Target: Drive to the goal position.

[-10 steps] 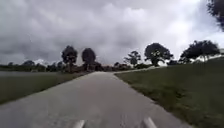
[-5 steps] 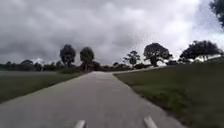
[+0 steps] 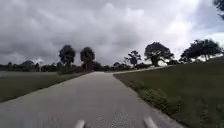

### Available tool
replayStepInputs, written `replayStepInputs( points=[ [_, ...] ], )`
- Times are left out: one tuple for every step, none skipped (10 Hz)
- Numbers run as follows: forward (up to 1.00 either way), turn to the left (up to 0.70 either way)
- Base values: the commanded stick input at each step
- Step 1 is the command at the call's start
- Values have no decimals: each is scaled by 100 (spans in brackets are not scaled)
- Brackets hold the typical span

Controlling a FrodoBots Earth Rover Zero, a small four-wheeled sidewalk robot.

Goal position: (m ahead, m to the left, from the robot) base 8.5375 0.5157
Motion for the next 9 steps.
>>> replayStepInputs(
  points=[
    [70, 0],
    [70, 0],
    [70, 0],
    [70, 0],
    [70, 0],
    [64, 0],
    [44, 0],
    [0, 0],
    [0, 0]
  ],
)
